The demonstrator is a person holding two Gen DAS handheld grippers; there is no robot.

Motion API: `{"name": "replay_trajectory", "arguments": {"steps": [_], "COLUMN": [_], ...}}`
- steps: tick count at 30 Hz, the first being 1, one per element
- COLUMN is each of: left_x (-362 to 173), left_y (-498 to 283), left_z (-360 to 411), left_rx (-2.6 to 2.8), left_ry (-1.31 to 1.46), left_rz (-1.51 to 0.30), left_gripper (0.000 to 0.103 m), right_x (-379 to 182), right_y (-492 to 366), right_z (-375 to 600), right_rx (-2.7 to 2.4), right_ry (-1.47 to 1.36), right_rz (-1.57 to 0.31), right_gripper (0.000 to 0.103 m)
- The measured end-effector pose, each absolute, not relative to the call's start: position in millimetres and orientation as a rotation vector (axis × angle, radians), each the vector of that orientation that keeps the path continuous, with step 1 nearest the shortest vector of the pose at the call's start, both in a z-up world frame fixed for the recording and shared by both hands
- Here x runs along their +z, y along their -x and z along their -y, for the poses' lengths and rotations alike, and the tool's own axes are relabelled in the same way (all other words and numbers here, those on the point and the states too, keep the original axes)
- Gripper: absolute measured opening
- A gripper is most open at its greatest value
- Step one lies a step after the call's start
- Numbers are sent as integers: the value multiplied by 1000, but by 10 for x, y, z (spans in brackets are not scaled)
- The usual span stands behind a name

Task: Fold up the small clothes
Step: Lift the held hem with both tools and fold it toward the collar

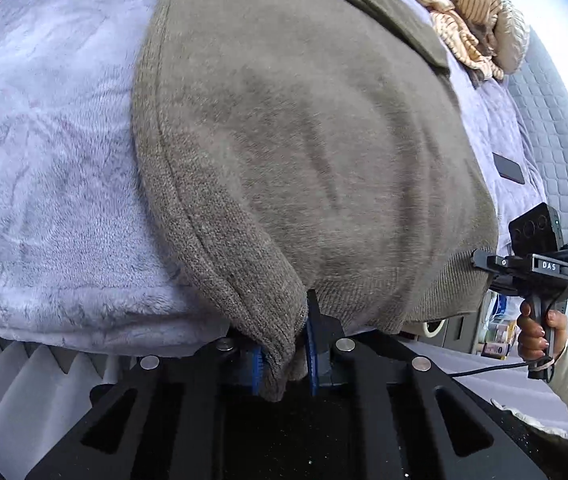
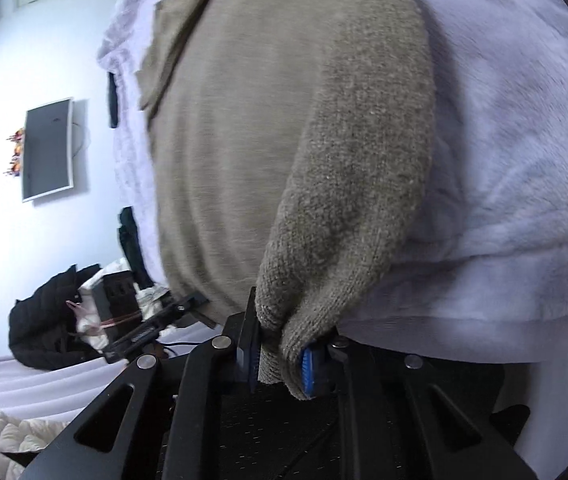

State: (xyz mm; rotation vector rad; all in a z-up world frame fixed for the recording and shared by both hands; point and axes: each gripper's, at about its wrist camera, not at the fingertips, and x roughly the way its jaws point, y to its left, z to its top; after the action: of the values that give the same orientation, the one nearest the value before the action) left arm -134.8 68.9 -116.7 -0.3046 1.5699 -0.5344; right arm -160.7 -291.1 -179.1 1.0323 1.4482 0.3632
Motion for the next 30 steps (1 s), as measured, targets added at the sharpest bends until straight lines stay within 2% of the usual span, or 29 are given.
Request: {"name": "replay_trajectory", "arguments": {"steps": [7,22,24,30], "left_x": [-1085,-1366,-1324,-1013], "left_y": [1234,1200,1206,1043], "left_z": [-669,-497,-482,-585], "left_rx": [-526,-491,-502,-526], "left_ry": [368,328,330,496], "left_rz": [-1547,-1631,-1615,-1528], "left_gripper": [15,15,15,13], "right_x": [-1548,-1969,-1910,-1464], "right_y": [1412,1488,1468,1292], "right_z": [2831,2805,2782,2823], "right_rx": [425,314,334,463], "right_ry": [-1061,-1092,-1071,-1149], "right_rz": [-1386,-1538,-1511,-1322], "right_gripper": [17,22,18,17]}}
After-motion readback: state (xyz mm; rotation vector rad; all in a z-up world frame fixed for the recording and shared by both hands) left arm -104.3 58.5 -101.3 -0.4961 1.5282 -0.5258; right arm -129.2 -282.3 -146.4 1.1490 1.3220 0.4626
